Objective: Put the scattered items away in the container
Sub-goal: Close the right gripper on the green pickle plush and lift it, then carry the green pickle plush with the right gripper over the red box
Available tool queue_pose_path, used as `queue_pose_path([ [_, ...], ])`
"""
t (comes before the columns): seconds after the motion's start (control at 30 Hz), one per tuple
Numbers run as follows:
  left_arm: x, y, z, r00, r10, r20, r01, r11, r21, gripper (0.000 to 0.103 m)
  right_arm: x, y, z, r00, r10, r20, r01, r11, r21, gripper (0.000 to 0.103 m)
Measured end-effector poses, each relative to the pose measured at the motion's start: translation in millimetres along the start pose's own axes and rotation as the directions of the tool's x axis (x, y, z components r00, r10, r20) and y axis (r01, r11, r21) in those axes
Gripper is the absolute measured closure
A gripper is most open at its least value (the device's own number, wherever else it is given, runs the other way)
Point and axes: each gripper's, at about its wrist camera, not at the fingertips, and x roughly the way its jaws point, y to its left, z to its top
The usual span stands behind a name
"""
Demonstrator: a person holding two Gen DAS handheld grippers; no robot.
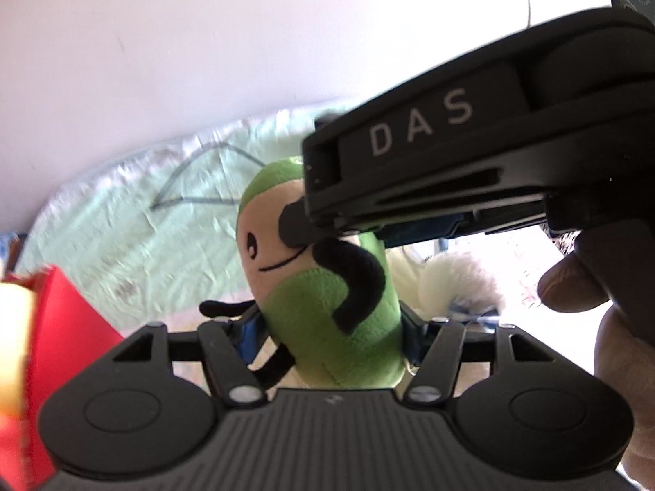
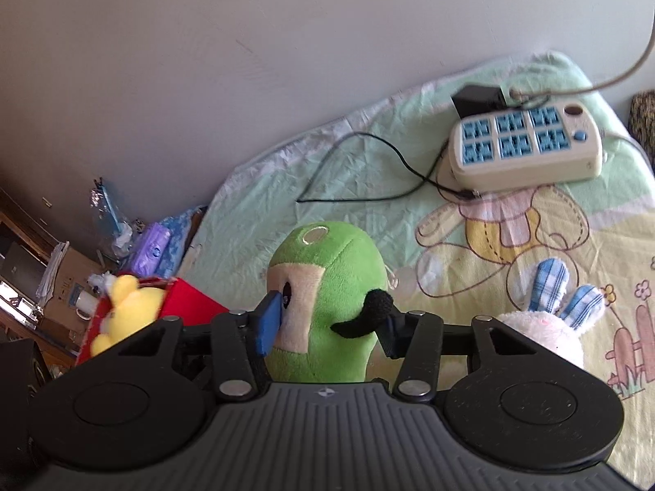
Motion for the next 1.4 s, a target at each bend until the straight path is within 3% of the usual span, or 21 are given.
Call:
queue_pose_path([
  [0.27, -78.7, 22.6, -3.2, 0.989, 0.043, 0.142, -0.041, 0.999, -0.015, 0.040, -37.4, 56.0, -4.4, 0.990, 0.081, 0.112, -0.074, 0.996, -0.058, 0.051],
  [0.6, -150.3, 94.9, -23.9, 0.964, 0.089, 0.250, -0.087, 0.996, -0.020, 0.040, -28.9, 157.9, -23.3, 0.974, 0.156, 0.165, -0.137, 0.983, -0.122, 0.051],
  [0.83, -175.9, 180.1, -58.9, 0.972, 0.081, 0.221, -0.069, 0.996, -0.059, 0.040, 21.9, 236.4, -51.3, 0.980, 0.140, 0.143, -0.123, 0.985, -0.124, 0.051],
  [1.03, -172.1, 250.4, -80.3, 0.981, 0.067, 0.184, -0.052, 0.995, -0.083, 0.040, 62.6, 284.2, -74.6, 0.987, 0.107, 0.116, -0.092, 0.988, -0.127, 0.051],
  [1.4, -161.0, 318.3, -121.9, 0.996, 0.043, 0.084, -0.037, 0.997, -0.071, 0.039, 122.4, 334.7, -103.5, 0.998, 0.028, 0.059, -0.018, 0.985, -0.171, 0.051],
])
